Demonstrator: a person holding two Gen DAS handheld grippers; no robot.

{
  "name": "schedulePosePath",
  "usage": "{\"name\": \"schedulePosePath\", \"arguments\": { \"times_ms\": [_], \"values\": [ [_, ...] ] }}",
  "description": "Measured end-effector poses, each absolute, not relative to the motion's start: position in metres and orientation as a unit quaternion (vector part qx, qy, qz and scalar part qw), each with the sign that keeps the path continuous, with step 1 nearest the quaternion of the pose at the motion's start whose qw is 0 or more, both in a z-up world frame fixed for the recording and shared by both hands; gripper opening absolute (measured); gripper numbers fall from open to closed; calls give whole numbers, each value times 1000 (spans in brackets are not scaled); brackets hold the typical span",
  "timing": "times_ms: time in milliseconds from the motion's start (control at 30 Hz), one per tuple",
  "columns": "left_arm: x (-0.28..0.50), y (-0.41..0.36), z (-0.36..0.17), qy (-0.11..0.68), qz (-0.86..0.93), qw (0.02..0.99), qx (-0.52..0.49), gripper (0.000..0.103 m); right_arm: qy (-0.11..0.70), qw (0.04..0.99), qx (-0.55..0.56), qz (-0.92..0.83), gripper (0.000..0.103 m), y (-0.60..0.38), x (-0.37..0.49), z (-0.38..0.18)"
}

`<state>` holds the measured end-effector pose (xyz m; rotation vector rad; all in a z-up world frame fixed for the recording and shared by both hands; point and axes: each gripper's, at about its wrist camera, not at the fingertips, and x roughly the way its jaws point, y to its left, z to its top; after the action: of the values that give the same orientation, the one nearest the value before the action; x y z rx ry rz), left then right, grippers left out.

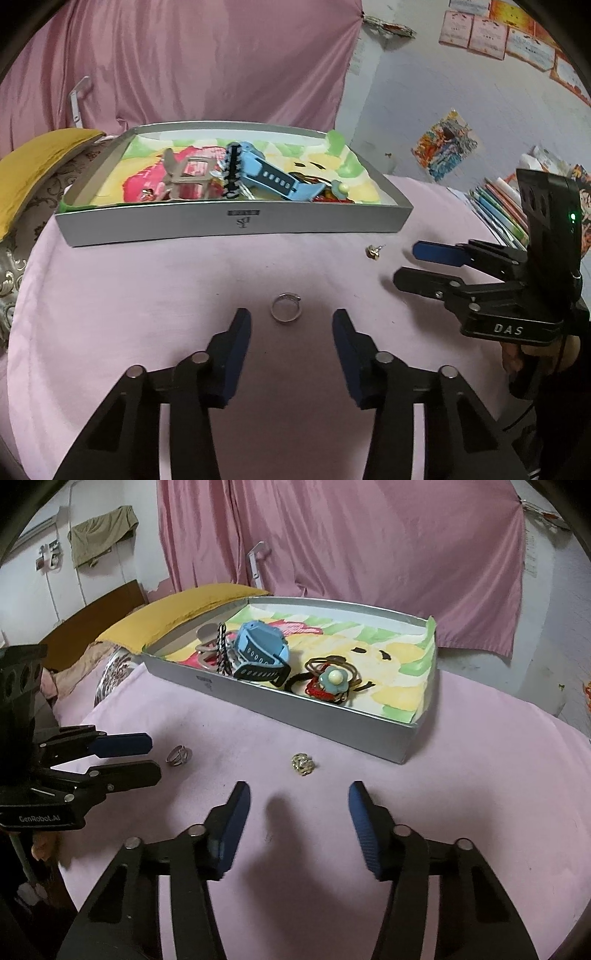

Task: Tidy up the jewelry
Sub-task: 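Grasp the small silver ring with the left gripper while the right grasps the gold ring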

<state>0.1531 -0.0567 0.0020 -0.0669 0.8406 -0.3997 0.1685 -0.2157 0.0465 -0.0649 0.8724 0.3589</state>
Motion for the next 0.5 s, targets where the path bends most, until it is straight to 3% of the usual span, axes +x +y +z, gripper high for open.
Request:
{"name": "schedulePosePath", "arguments": {
  "times_ms": [367, 500],
  "values": [
    [167, -66, -2, 428, -187, 884, -16, 25, 429, 886, -38, 175, 30, -208, 186, 43],
    [168, -67, -1, 430, -187, 883, -13, 24, 434, 883, -40, 175, 28, -206, 191, 41]
  ]
}}
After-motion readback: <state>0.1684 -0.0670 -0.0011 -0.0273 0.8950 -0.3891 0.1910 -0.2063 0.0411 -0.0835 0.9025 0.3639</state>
